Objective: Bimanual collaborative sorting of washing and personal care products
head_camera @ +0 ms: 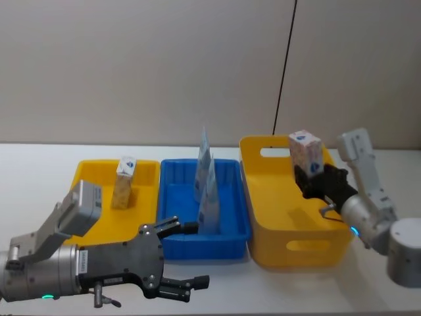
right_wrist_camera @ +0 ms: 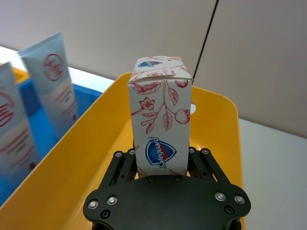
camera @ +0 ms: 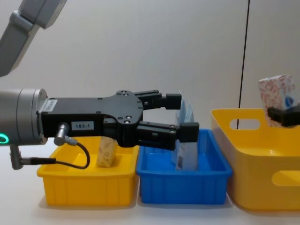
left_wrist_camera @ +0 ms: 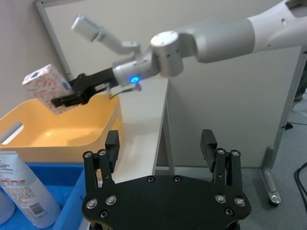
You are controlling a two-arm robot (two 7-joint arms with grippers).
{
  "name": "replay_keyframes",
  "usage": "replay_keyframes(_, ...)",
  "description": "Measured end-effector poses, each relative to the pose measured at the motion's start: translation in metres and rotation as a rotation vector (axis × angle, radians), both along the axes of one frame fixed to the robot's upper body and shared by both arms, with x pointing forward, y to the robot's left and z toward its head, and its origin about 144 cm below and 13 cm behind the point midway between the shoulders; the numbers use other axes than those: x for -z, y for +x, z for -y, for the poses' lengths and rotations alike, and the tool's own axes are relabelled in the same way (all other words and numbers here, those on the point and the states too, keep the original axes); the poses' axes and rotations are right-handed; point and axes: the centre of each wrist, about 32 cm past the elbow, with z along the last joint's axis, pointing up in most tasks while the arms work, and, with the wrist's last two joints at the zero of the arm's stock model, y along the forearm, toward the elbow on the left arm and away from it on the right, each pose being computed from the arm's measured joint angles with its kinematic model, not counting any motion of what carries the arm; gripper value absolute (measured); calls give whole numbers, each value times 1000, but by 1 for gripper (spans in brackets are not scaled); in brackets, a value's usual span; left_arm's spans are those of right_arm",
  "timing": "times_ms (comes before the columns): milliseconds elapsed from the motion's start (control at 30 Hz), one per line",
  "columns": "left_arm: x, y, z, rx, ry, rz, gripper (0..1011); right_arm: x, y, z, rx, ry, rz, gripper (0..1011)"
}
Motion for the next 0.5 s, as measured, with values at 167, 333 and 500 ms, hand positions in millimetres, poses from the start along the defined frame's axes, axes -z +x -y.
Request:
replay_keyframes(167, 0, 0, 0, 0, 0, 0, 1001, 7, 19, -20, 63, 11, -6, 374)
replay_keyframes(333, 0, 0, 0, 0, 0, 0, 1001, 11, 33, -34, 103, 18, -6, 374)
replay_keyframes(500, 0, 0, 0, 0, 0, 0, 1001, 13, 43, -45, 128, 24, -9, 374)
